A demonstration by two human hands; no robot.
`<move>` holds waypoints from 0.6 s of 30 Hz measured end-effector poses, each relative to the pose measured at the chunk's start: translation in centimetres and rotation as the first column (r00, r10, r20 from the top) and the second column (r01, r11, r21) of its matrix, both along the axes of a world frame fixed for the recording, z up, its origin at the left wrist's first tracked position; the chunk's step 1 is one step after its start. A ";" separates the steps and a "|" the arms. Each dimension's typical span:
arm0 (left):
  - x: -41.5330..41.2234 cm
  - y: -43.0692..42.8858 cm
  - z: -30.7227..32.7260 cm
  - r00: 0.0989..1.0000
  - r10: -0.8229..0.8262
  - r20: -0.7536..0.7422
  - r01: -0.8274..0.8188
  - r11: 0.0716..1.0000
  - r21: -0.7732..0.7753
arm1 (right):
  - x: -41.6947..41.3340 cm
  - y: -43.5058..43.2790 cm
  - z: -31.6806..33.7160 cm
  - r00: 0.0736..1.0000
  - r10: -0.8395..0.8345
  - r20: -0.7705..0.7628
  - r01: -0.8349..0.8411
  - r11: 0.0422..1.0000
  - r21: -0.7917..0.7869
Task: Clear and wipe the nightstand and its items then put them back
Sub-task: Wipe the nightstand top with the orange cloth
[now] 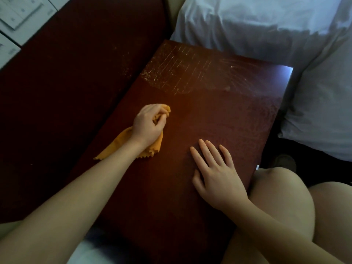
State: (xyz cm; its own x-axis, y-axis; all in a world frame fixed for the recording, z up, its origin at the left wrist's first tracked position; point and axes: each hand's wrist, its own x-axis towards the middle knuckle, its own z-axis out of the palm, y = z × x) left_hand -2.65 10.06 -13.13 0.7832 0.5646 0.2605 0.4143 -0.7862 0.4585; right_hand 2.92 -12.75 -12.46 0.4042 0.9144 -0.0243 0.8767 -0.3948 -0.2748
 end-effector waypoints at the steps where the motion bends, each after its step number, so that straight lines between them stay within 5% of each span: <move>1: 0.1 0.4 -0.1 0.997 0.072 0.005 -0.073 0.997 0.014 | 0.0 0.0 0.0 1.000 -0.002 -0.003 0.002 1.000 0.002; 5: 2.3 2.4 -0.3 0.884 0.463 0.061 -0.463 0.886 -0.022 | 0.0 0.0 -0.1 1.000 0.003 -0.011 -0.003 1.000 0.001; 9: 4.8 2.9 0.0 0.801 0.597 0.037 -0.596 0.802 -0.039 | 0.0 0.0 -0.3 1.000 0.000 -0.008 0.000 1.000 0.010; 18: 3.7 -2.2 0.0 0.998 0.057 -0.025 -0.056 0.997 0.050 | 0.0 -0.3 -0.4 0.998 0.014 -0.068 -0.005 0.993 0.119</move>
State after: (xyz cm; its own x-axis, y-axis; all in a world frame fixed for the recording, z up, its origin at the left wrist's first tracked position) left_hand 1.06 7.84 -13.13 0.7573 0.5950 0.2692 0.4700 -0.7827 0.4080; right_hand 2.96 -13.06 -12.90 0.3965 0.9163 0.0571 0.8578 -0.3476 -0.3787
